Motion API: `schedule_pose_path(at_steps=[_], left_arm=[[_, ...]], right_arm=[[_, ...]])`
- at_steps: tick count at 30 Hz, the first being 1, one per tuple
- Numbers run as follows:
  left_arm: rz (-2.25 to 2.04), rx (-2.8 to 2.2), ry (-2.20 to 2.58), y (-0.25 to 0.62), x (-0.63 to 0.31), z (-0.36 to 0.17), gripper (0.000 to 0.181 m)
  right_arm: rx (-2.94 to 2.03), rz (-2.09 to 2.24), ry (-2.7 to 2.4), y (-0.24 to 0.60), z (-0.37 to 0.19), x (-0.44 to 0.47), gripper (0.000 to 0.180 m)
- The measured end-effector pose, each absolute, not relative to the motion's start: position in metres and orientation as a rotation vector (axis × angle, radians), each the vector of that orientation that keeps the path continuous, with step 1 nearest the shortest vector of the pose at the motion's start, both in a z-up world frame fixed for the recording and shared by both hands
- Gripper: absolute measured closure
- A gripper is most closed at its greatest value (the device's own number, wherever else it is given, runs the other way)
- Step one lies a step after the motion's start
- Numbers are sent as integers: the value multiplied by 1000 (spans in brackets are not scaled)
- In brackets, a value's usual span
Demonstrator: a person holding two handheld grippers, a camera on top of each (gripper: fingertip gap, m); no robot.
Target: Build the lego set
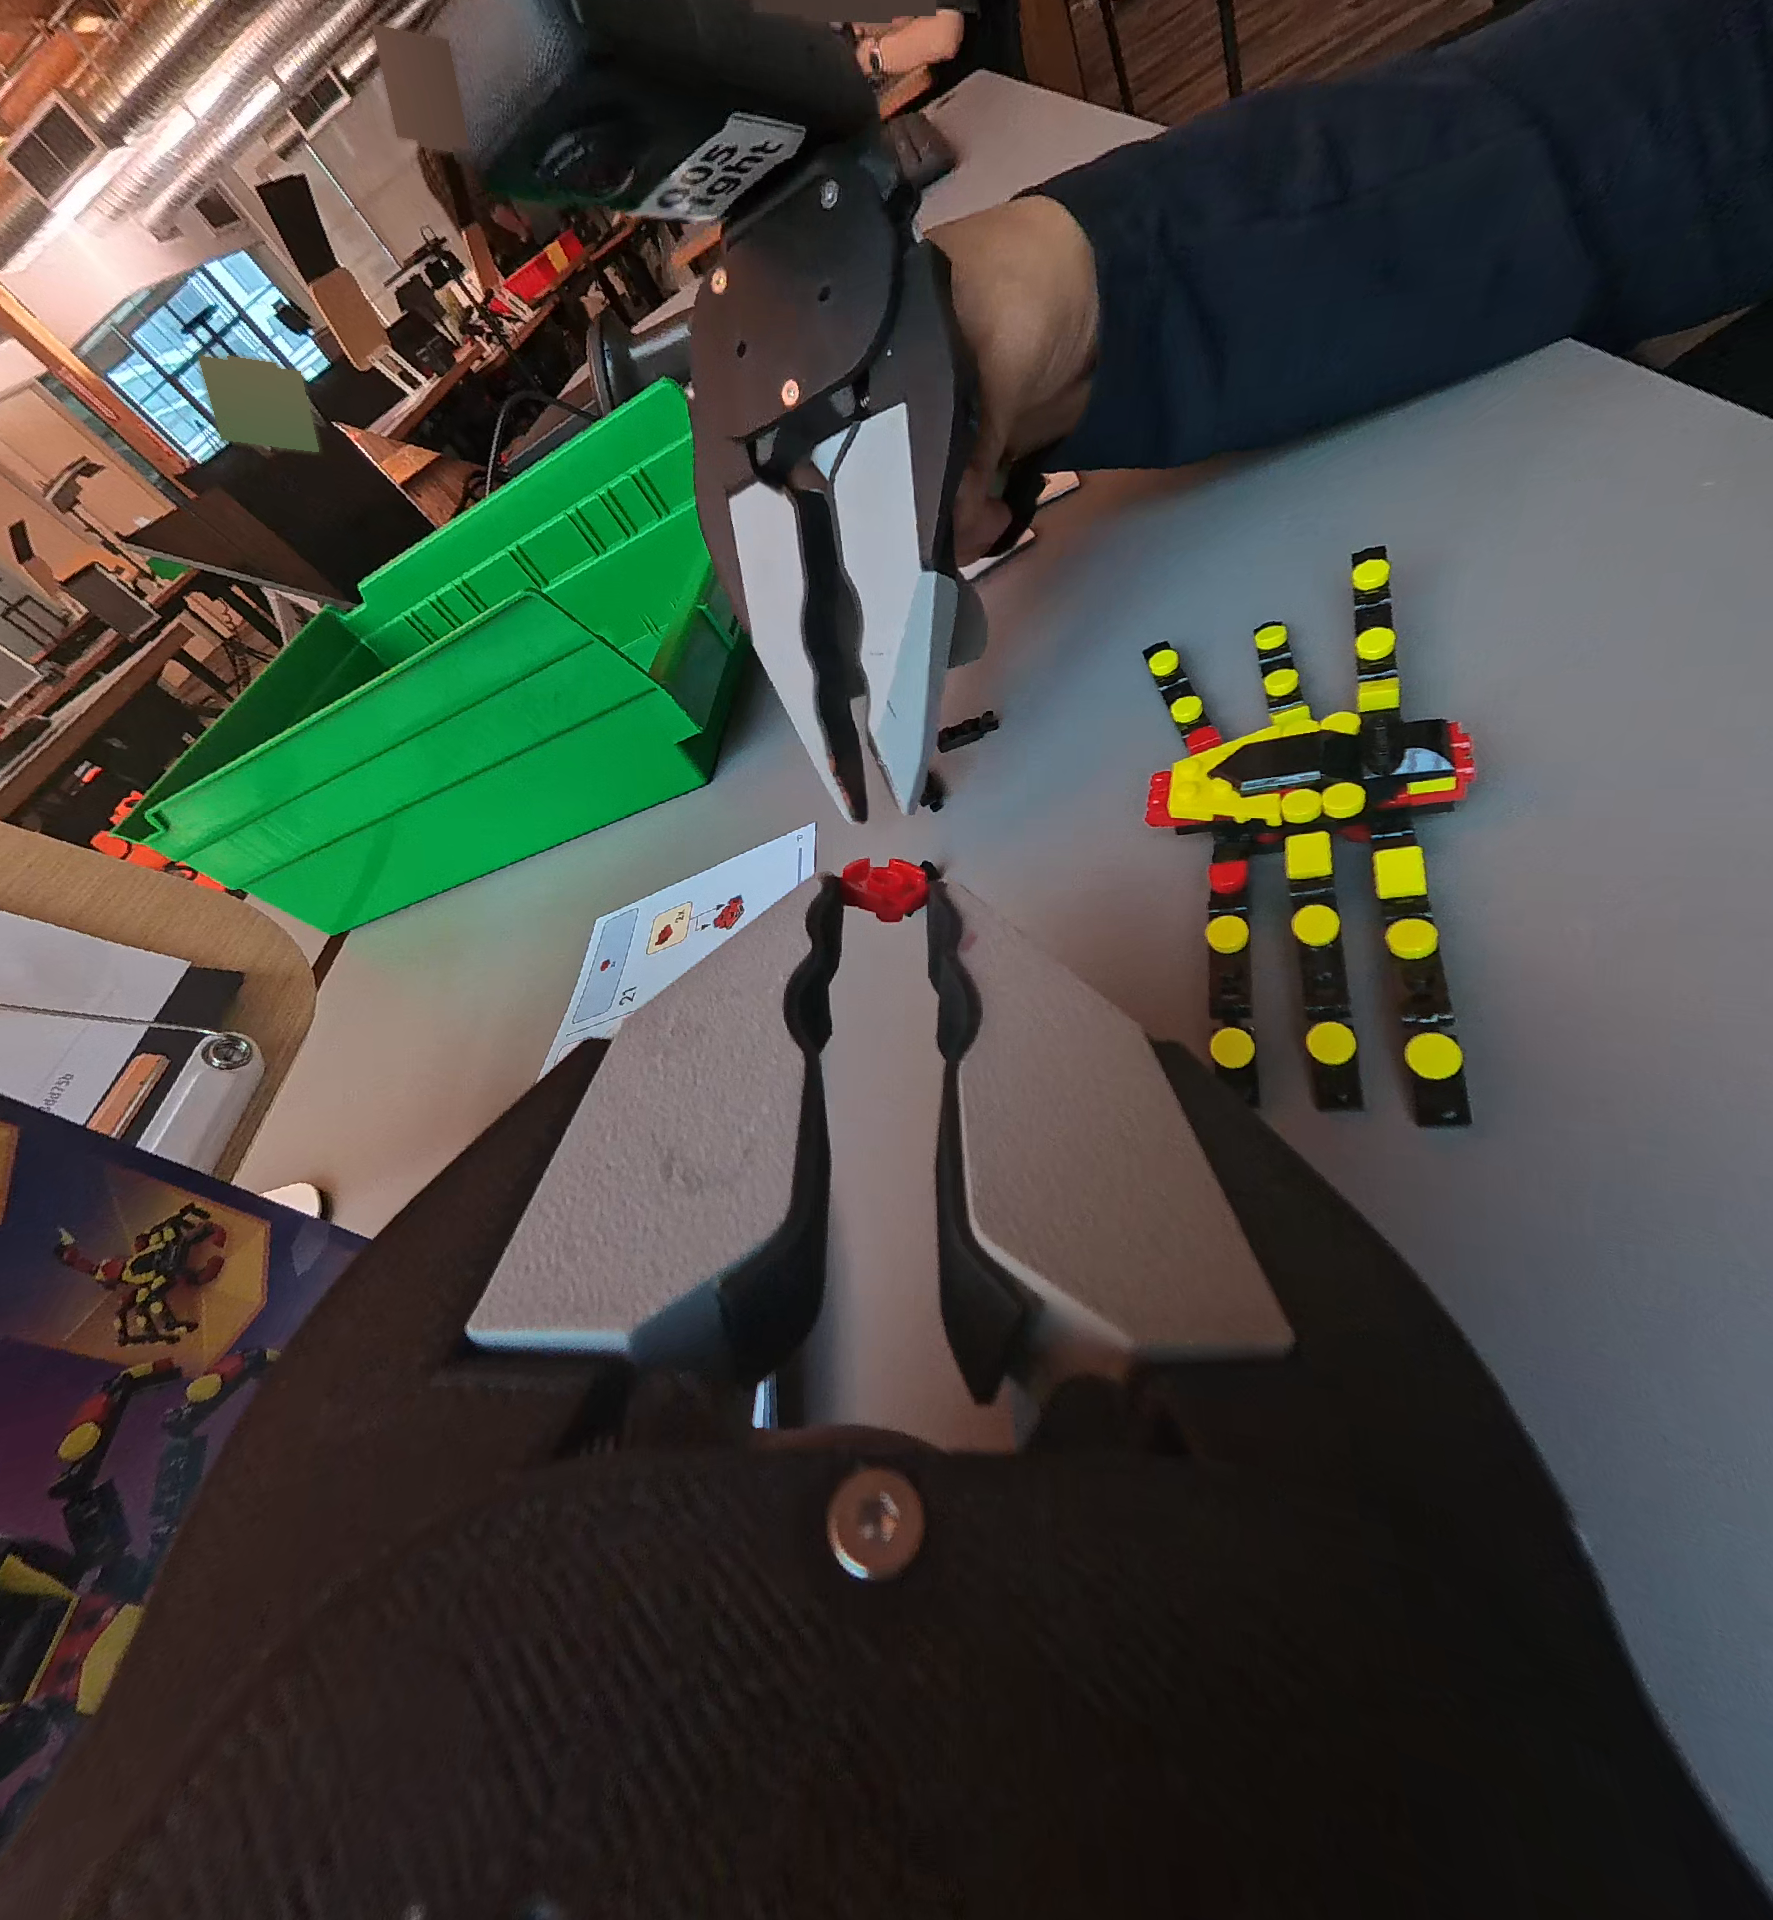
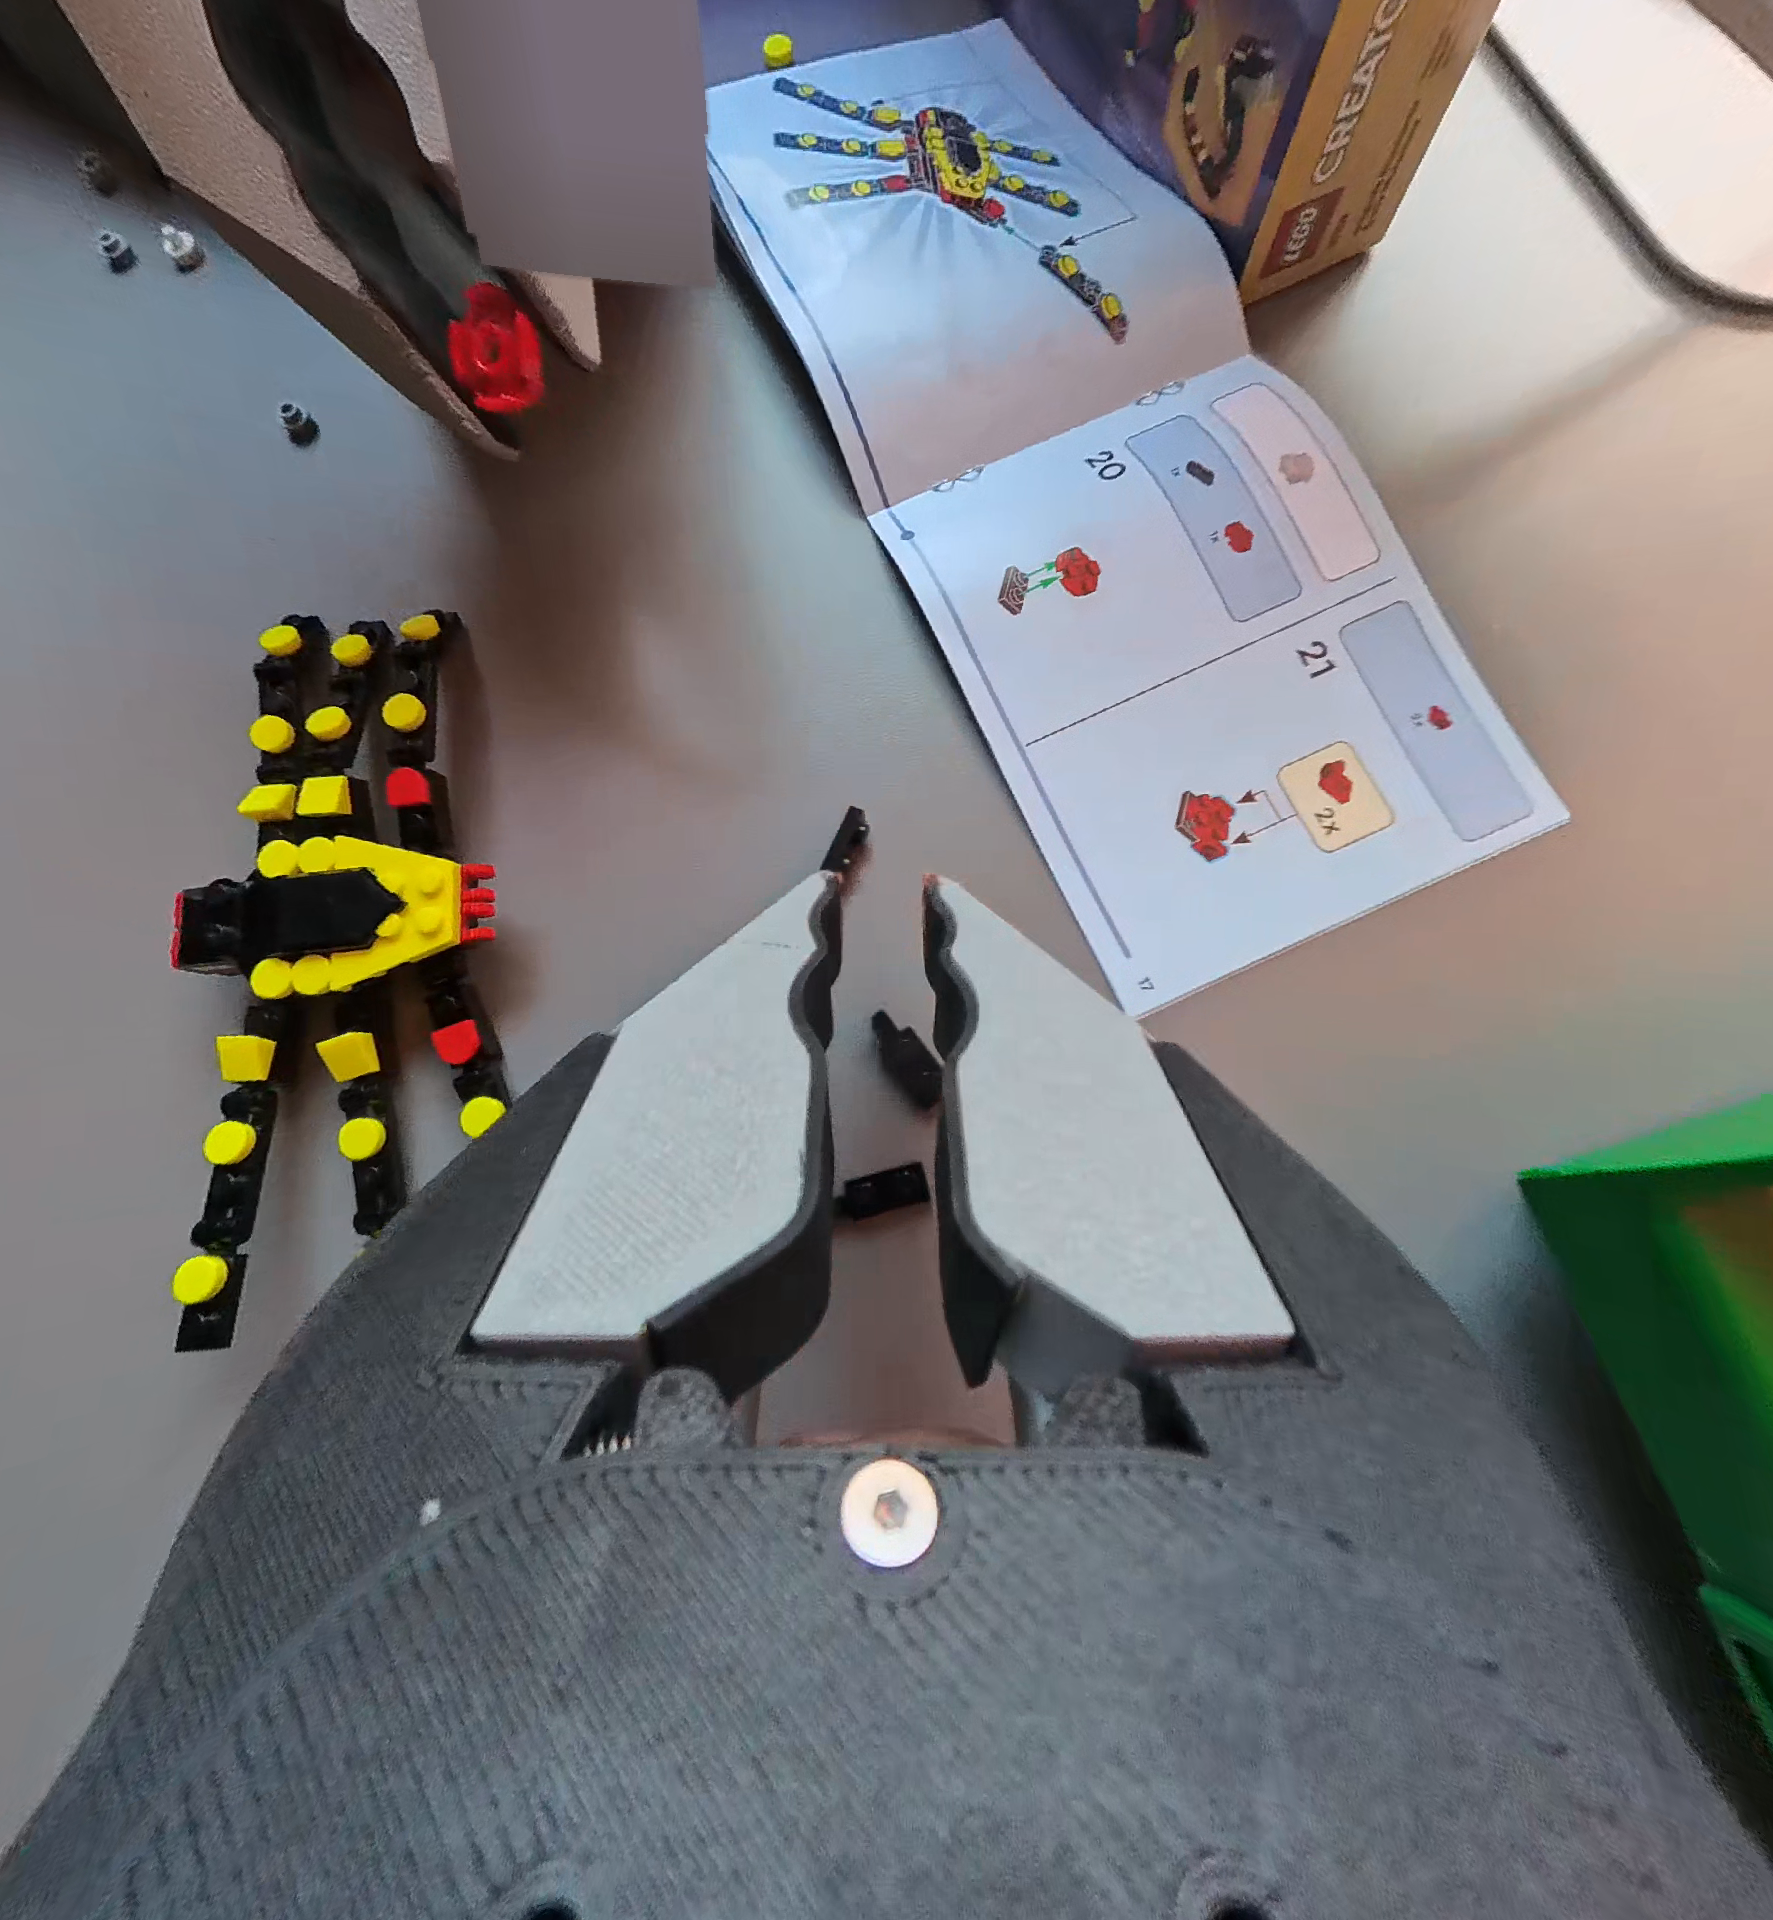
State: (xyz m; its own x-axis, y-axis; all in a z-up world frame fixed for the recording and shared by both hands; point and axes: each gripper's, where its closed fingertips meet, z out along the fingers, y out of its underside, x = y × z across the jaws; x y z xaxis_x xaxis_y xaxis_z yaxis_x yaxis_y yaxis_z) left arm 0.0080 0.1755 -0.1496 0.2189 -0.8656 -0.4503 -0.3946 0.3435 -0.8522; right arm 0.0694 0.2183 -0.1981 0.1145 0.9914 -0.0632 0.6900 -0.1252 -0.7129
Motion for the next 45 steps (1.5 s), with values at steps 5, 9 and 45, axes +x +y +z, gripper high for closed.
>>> schedule_pose_path(at_steps=[5, 9, 45], left_arm=[[-483, -1254, 1388, 175, 8, -150, 167], [-481, -1254, 1388, 175, 8, -150, 168], [-469, -1272, 1387, 178, 8, -152, 167]], right_arm=[[-1901, 698, -1676, 217, -210, 70, 164], [-1898, 700, -1662, 219, -208, 70, 164], [-1882, 734, -1679, 209, -213, 54, 170]])
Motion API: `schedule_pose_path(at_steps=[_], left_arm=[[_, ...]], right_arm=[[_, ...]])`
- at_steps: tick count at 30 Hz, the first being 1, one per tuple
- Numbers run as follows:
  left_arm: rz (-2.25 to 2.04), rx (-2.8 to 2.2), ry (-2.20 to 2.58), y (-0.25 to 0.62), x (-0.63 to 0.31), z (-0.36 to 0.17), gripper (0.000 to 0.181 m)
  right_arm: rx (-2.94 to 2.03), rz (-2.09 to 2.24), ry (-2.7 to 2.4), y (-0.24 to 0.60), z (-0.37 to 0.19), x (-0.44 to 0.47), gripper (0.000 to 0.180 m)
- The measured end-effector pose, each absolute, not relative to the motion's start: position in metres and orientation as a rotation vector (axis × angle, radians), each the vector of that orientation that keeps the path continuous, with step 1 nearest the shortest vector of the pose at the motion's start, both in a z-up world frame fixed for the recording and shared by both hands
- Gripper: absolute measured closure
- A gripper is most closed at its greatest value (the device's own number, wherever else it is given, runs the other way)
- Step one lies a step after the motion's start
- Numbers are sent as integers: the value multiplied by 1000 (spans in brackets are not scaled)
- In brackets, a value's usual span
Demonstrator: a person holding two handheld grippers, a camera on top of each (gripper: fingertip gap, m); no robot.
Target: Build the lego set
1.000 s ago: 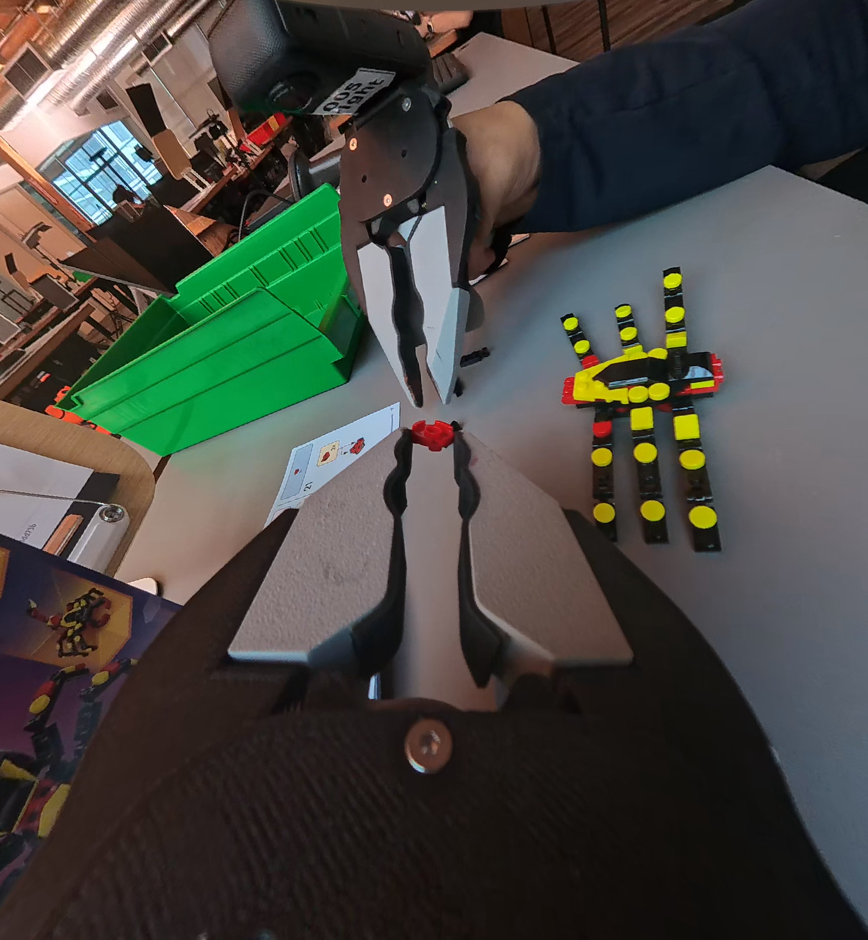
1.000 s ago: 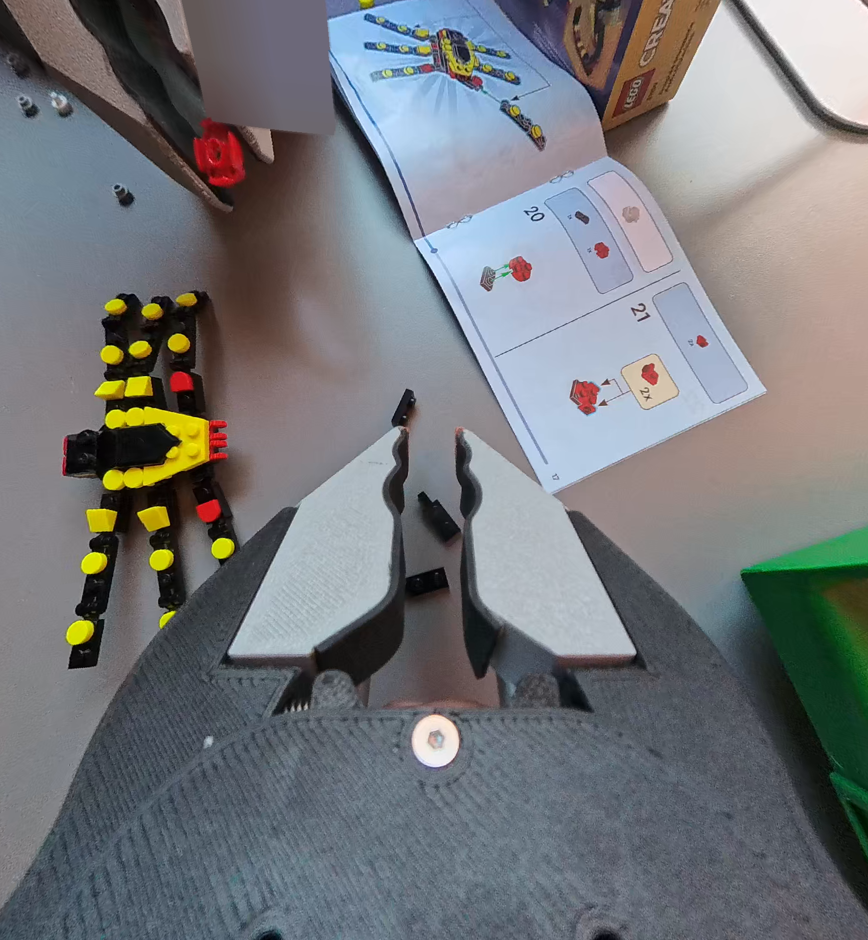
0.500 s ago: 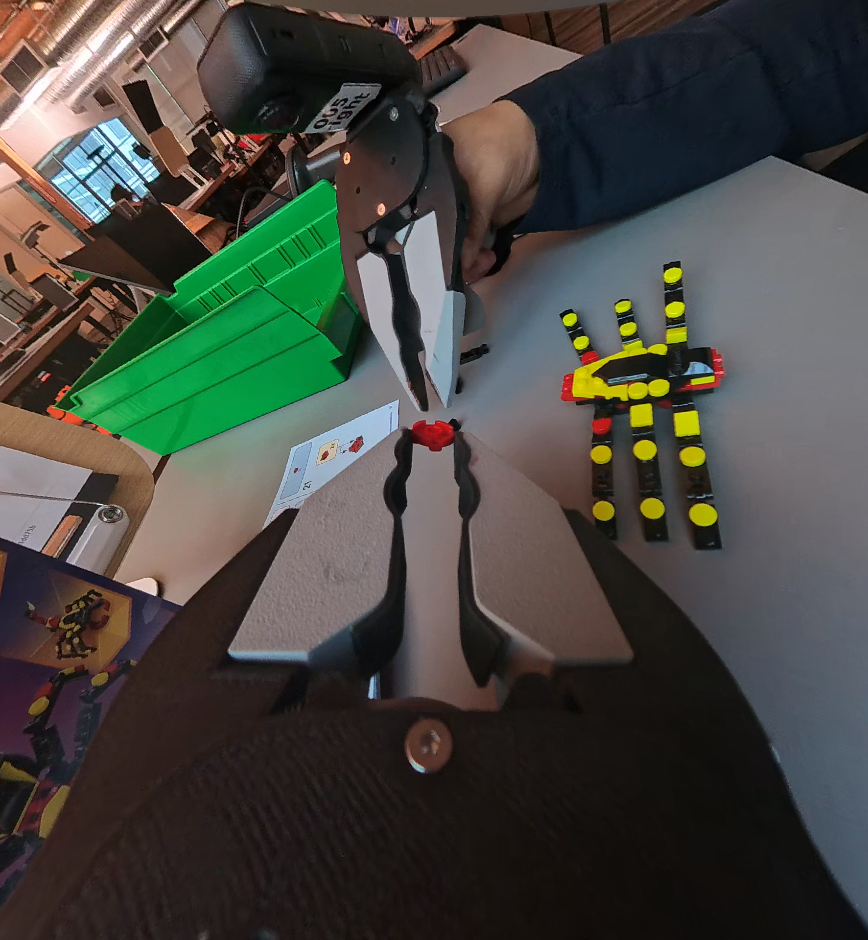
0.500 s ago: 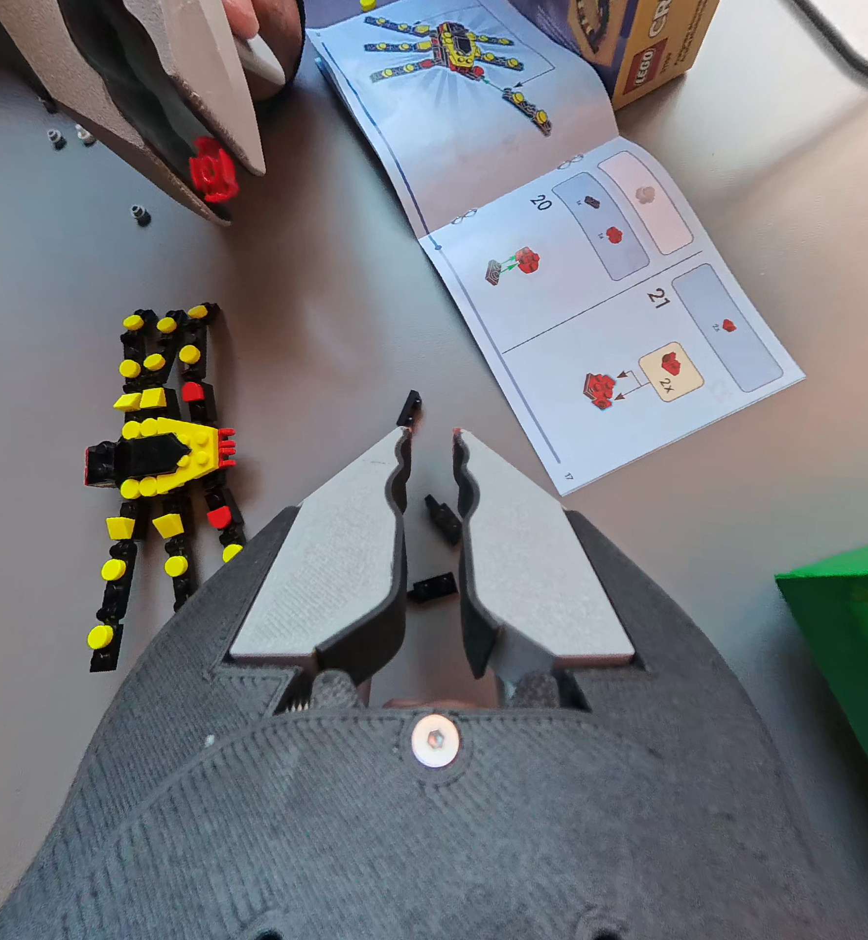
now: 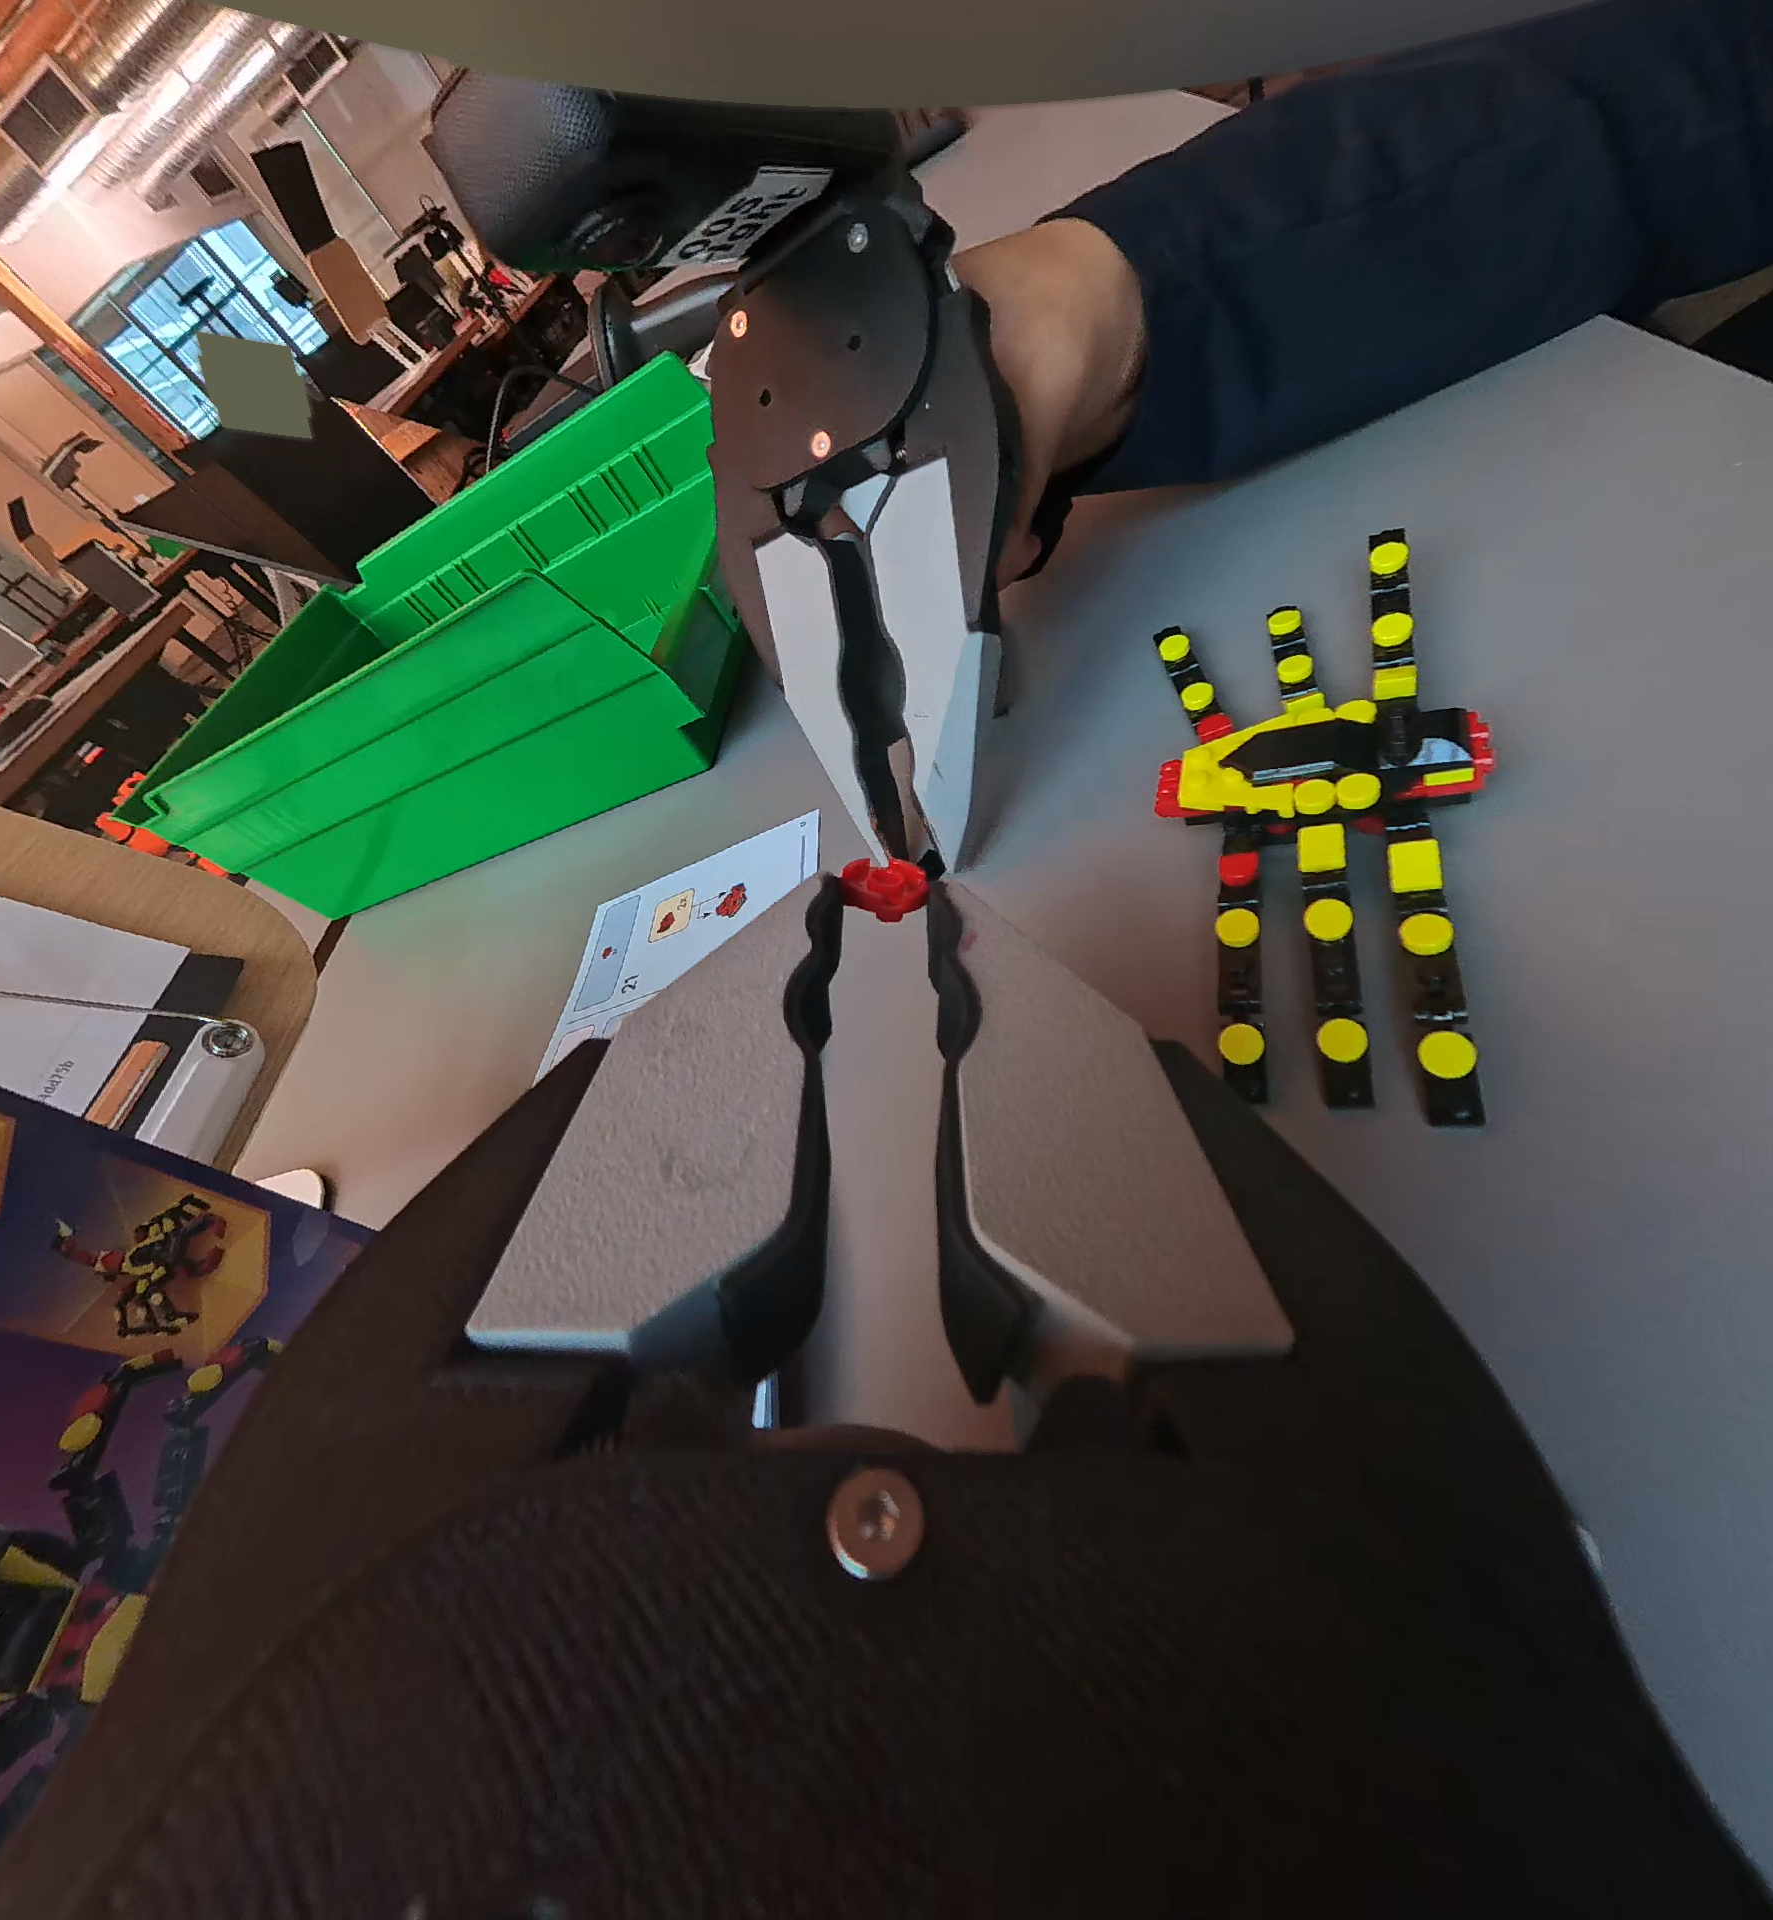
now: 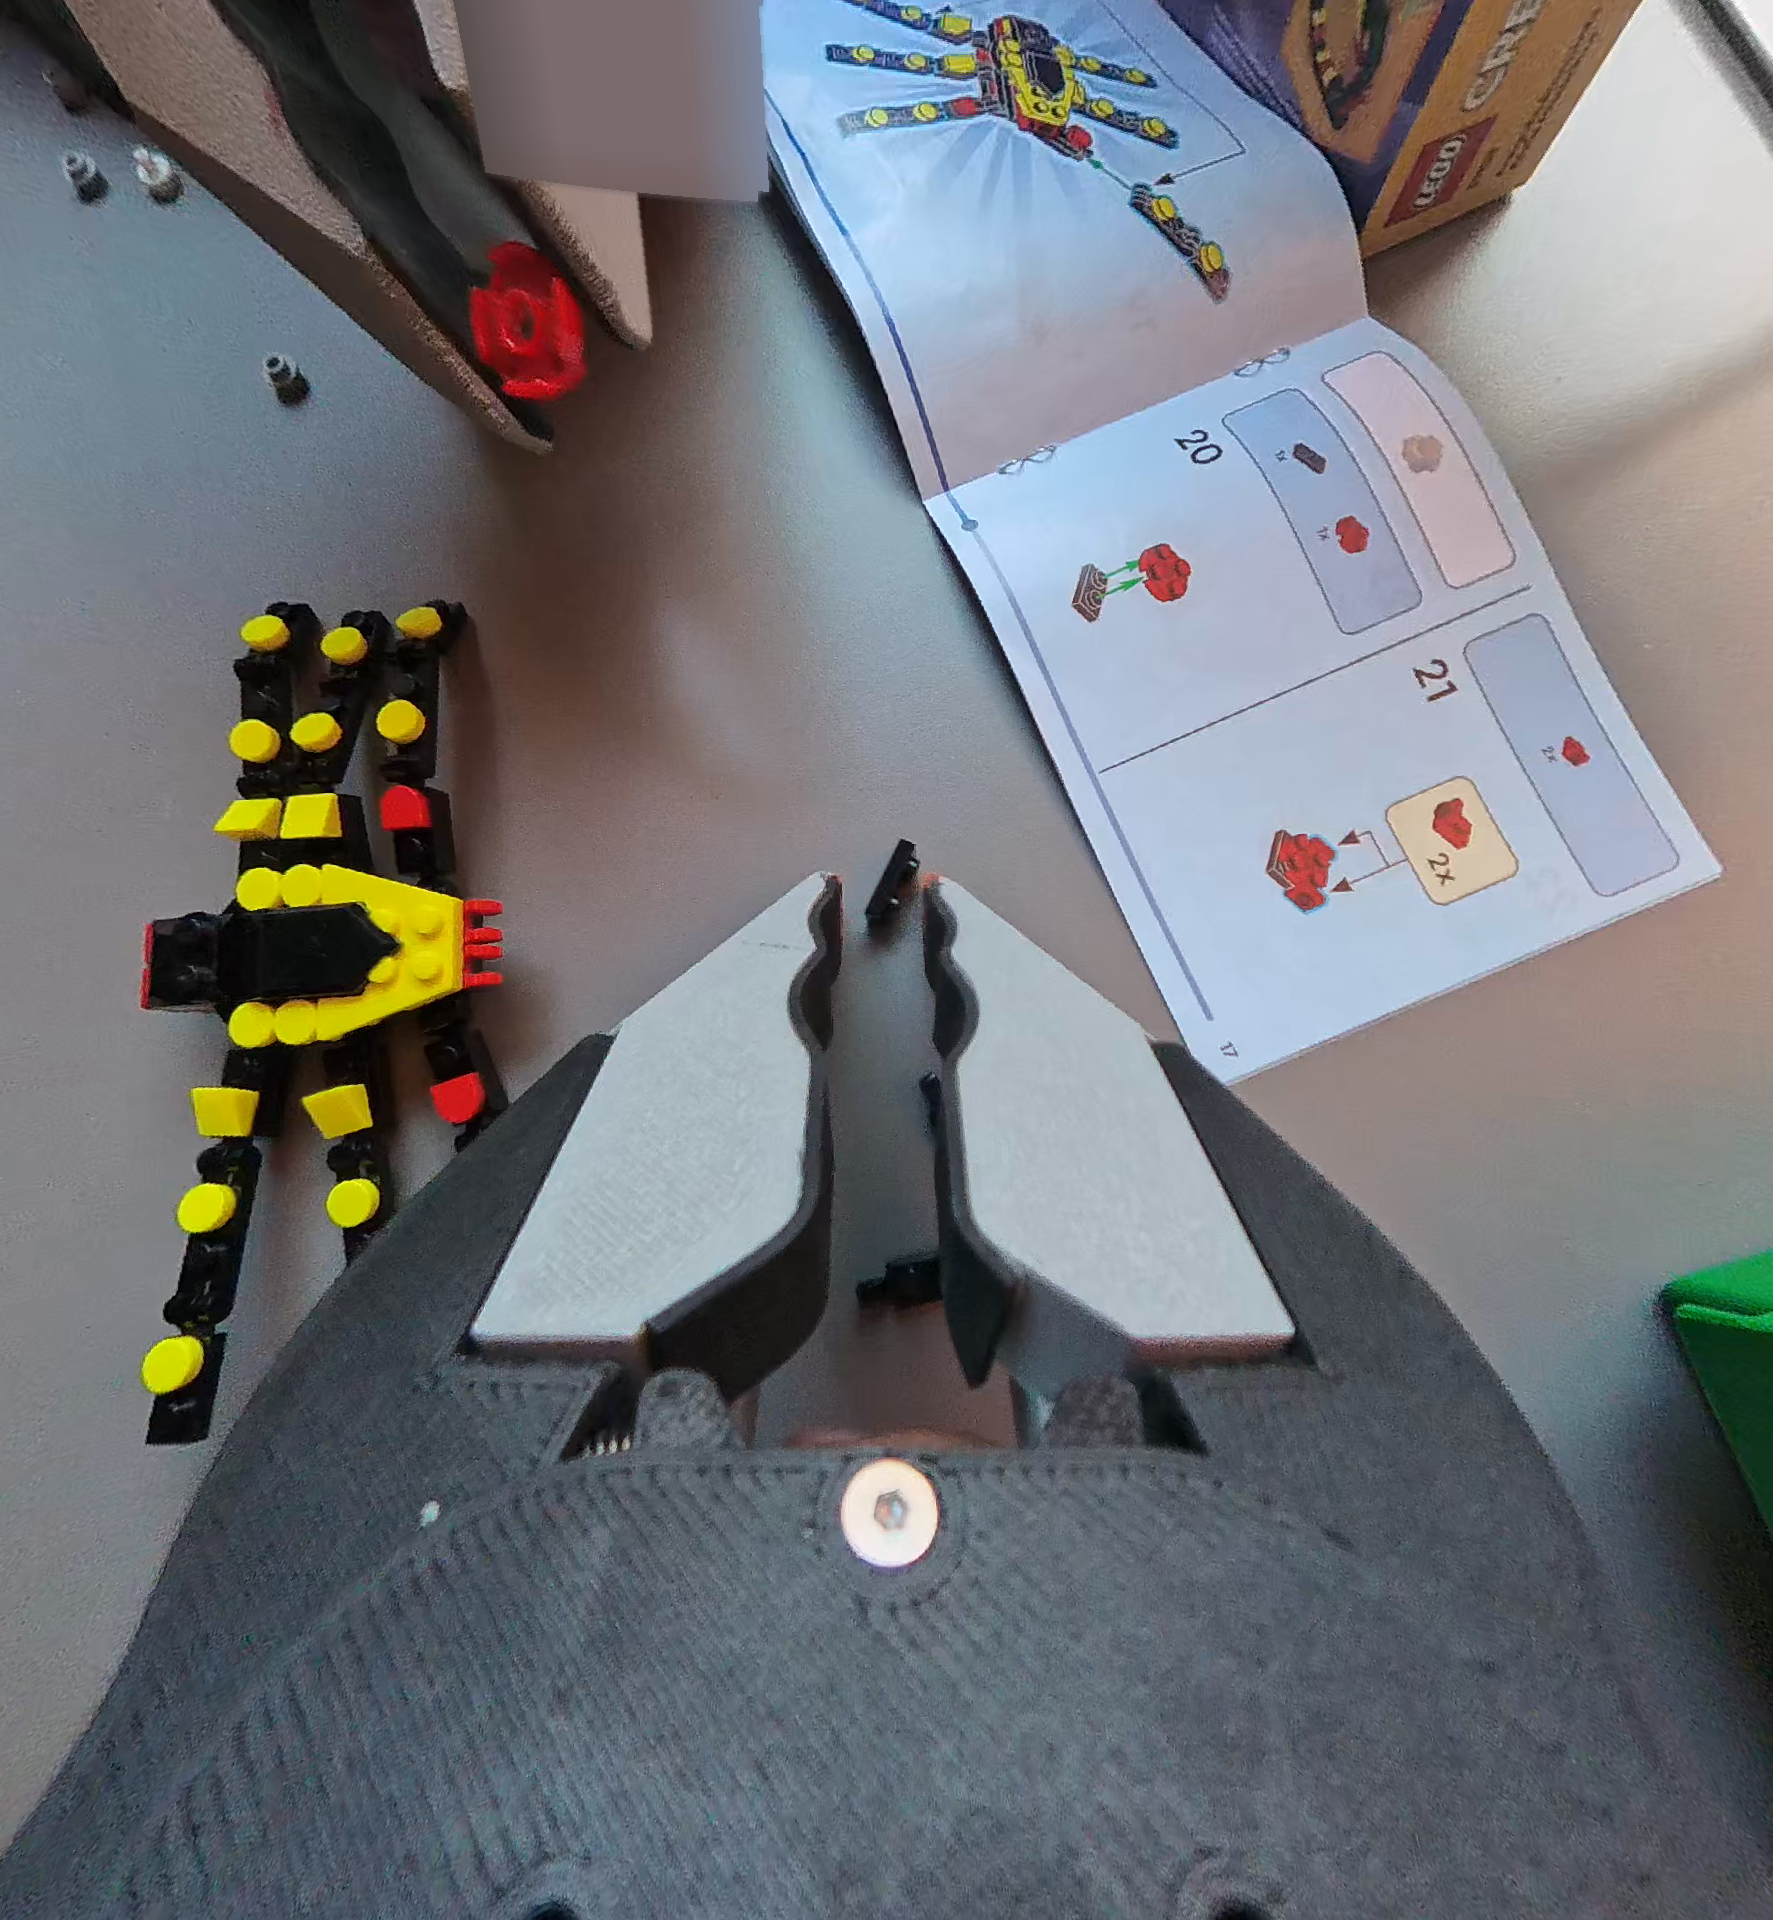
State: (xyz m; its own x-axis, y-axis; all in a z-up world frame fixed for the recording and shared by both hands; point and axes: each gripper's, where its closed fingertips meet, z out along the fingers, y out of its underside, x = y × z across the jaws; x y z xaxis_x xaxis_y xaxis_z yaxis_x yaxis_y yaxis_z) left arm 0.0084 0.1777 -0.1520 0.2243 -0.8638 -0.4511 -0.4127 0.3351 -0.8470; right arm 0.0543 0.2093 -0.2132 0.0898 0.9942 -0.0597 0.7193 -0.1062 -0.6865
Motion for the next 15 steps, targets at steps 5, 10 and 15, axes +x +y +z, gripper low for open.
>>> schedule_pose_path(at_steps=[5, 10, 15], left_arm=[[-468, -1276, 1382, 179, 8, -152, 168], [-469, -1274, 1350, 181, 7, -148, 168], [-450, -1250, 1337, 182, 6, -145, 167]], right_arm=[[-1893, 766, -1674, 205, -215, 50, 178], [-1853, 1268, -1481, 188, -175, 31, 178], [-1744, 1873, -1154, 181, -122, 24, 179]])
